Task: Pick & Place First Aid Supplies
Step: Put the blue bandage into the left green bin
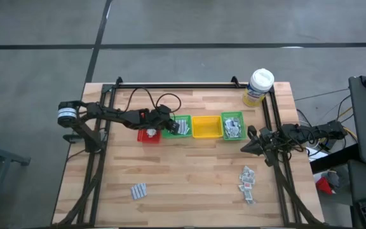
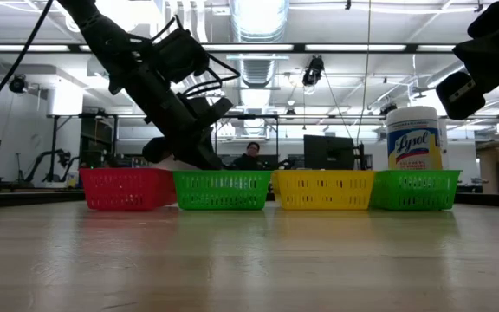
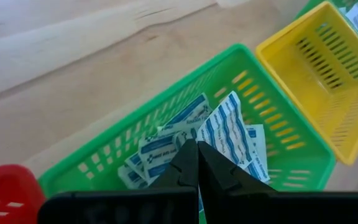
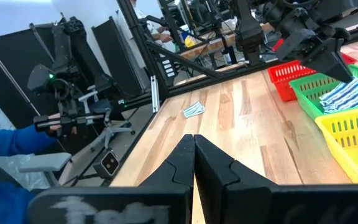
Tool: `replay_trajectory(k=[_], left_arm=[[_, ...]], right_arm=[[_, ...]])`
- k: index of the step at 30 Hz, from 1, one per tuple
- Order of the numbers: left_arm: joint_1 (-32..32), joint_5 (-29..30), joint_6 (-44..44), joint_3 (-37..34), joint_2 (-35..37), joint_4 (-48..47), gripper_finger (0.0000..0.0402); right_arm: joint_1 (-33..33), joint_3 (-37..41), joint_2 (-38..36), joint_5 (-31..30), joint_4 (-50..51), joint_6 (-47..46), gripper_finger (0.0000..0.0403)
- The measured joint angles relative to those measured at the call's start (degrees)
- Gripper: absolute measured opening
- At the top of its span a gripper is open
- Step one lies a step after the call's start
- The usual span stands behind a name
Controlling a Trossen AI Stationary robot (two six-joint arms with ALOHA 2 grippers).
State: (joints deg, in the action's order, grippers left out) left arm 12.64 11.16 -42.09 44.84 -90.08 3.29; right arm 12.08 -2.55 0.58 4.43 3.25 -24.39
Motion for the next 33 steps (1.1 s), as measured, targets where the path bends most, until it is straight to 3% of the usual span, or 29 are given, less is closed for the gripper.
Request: replay_trajectory(k=[11, 23, 27, 33], left_arm=[[0.0, 0.3, 1.4, 0.0, 0.0, 0.1, 0.0006], [0.0, 2.0, 1.2, 0.4, 0.8, -0.1, 0.0132], [0.0, -3.1, 1.8, 1.5, 3.5, 0.2, 0.0142], [-1.4, -18.4, 0.7, 1.8, 8.3, -0.1, 0.0142]], right_arm=[[0.0, 0.0, 0.0, 0.0, 0.0, 0.0, 0.0008], [0.0, 0.0, 0.0, 0.0, 0.0, 0.0, 0.0008], [0.0, 0.0, 0.0, 0.0, 0.0, 0.0, 0.0008], [0.0, 0.0, 0.0, 0.0, 0.0, 0.0, 0.0008]])
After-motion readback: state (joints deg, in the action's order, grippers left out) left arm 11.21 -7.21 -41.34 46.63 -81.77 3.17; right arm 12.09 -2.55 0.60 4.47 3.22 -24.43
